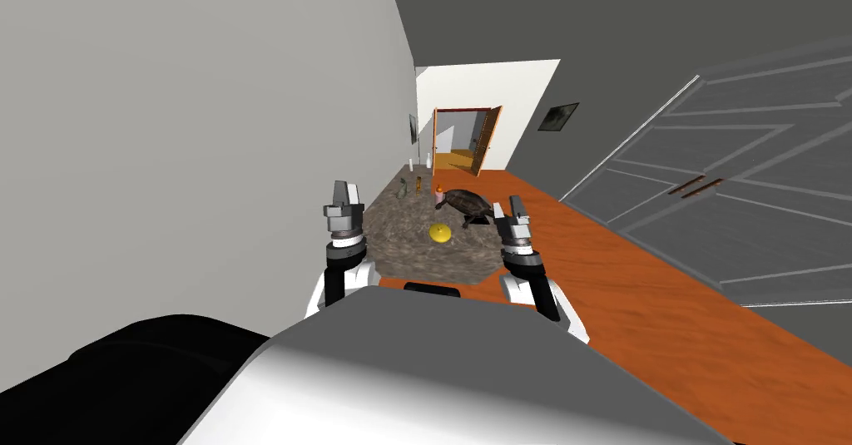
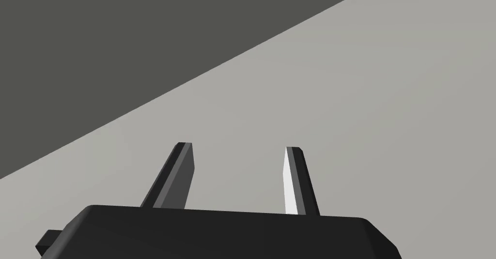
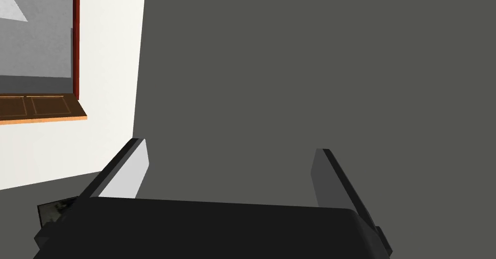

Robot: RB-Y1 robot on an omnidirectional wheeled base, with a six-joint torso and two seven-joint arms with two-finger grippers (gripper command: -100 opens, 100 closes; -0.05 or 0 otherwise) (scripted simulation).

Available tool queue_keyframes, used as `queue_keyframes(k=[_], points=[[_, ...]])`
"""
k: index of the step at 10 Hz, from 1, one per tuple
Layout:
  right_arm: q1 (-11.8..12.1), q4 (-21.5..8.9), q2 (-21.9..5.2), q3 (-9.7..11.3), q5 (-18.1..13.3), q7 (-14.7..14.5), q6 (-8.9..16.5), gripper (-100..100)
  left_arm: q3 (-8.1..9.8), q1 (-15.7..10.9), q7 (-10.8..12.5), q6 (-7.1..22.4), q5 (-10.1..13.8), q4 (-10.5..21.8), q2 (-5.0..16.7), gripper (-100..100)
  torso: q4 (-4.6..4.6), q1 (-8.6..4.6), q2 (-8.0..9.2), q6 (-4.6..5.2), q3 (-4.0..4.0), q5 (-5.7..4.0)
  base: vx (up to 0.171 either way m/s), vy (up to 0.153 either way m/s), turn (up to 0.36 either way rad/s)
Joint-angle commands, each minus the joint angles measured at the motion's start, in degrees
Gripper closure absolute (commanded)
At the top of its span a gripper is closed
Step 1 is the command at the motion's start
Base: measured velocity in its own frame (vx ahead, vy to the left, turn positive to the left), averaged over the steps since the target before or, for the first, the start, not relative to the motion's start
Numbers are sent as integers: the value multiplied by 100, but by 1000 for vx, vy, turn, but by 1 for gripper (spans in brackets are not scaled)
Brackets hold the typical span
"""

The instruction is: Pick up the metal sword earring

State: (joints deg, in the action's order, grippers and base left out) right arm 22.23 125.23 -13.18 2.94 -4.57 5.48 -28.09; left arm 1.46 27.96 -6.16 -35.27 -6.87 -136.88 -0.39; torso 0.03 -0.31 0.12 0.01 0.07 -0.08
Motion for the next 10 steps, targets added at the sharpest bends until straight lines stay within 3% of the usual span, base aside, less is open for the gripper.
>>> queue_keyframes(k=[1, 3, 5, 8, 10], points=[[-145, -164, -286, 30, -136, -25, -71, -100, 0, 0, 0, 0, 0, 0, 0, 0, 0, 0, 0, 0, 0, 0, -31, -54, 86], [-286, -313, -522, 60, -263, -48, -129, -100, 0, -1, 0, 0, 0, 0, 0, 0, 0, 0, -1, -3, -1, 1, -46, -71, 128], [-589, -631, -912, 124, -533, -96, -253, -100, 0, -1, 0, 0, 0, 0, 0, 0, 0, 1, 2, -2, 1, 1, -66, -75, 153], [-746, -798, -1271, 159, -675, -122, -316, -100, 0, 0, 0, 0, 0, 0, 0, 0, 0, 1, 1, -1, 1, 1, -44, -66, 84], [-1060, -1146, -1663, 235, -964, -177, -442, -100, 0, 0, 0, 0, 0, 0, 0, 0, -1, 1, -2, -1, -1, 1, -51, -89, 174]])
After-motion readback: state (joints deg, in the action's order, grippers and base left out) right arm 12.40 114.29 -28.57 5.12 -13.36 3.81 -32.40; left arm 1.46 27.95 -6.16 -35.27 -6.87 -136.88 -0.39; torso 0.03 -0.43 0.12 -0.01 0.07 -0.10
